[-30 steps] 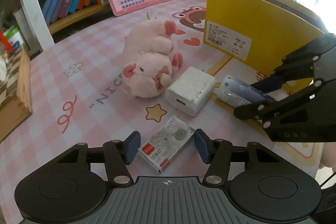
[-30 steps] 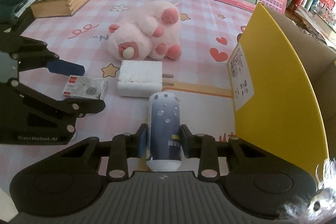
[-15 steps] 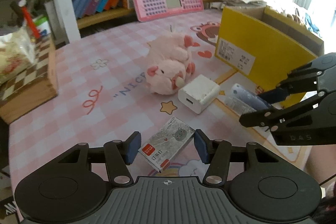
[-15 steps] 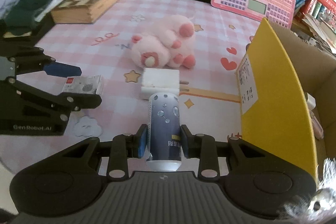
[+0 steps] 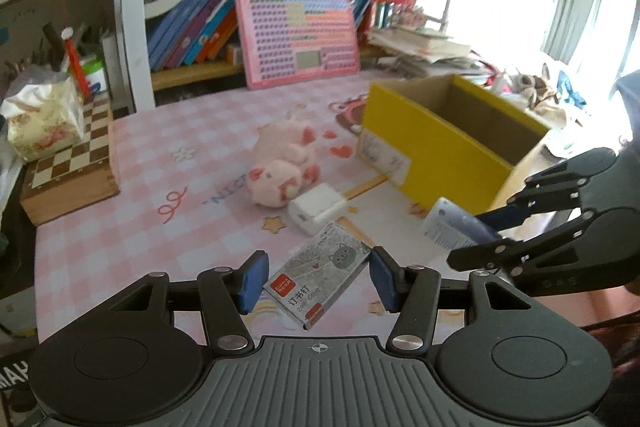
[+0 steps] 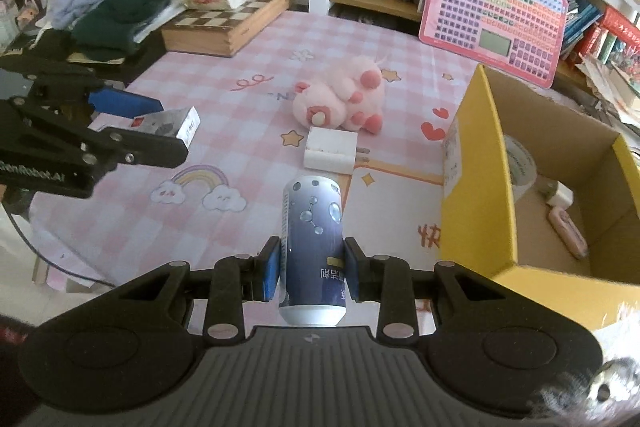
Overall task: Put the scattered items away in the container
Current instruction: 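Close left gripper on grey printed card box while right gripper holds the bottle, then carry bottle in right gripper while left gripper carries card box toward yellow box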
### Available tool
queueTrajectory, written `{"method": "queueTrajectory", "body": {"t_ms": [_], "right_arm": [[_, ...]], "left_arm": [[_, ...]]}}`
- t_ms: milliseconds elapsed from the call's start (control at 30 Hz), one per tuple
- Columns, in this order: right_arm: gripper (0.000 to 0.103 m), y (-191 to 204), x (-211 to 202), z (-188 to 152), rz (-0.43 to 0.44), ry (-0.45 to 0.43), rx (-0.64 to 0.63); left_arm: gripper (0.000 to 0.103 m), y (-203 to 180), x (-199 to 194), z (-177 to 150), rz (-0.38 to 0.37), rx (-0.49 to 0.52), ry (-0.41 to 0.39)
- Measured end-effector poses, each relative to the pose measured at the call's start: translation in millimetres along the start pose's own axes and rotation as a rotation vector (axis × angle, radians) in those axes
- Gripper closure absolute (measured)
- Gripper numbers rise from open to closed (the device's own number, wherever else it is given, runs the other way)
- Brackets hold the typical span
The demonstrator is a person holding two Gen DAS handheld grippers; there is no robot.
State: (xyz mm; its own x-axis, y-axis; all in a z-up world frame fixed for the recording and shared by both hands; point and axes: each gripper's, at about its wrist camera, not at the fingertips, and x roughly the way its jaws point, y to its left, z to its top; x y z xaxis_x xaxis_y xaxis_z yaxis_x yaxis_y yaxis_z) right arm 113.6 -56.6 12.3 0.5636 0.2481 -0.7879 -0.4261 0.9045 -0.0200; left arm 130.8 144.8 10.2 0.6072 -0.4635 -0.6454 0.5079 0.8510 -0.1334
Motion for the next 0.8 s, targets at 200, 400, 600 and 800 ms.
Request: {"method": "queueTrajectory", "body": {"t_ms": [200,400,600,800], "right_arm": [[0.073,3,-22,-19,-0.014,-0.013,0.042],[0.073,7,-36,-33,-0.022,-0.025,0.061],[0.073,5,-49,-43,-0.029,-0.033,0.091],[0.073,-3,-60,-55,-0.048,-0.039,0.125]], "left_arm": [[0.049,-22,-16,-2,-0.043,0.006,-0.014],[0.049,-39,-24,-5,-0.059,0.011,-0.003],[0.049,-55,-31,-4,-0.088,0.017,-0.004],[0.049,-72,-28,-2,-0.112,0.03,-0.005]]}}
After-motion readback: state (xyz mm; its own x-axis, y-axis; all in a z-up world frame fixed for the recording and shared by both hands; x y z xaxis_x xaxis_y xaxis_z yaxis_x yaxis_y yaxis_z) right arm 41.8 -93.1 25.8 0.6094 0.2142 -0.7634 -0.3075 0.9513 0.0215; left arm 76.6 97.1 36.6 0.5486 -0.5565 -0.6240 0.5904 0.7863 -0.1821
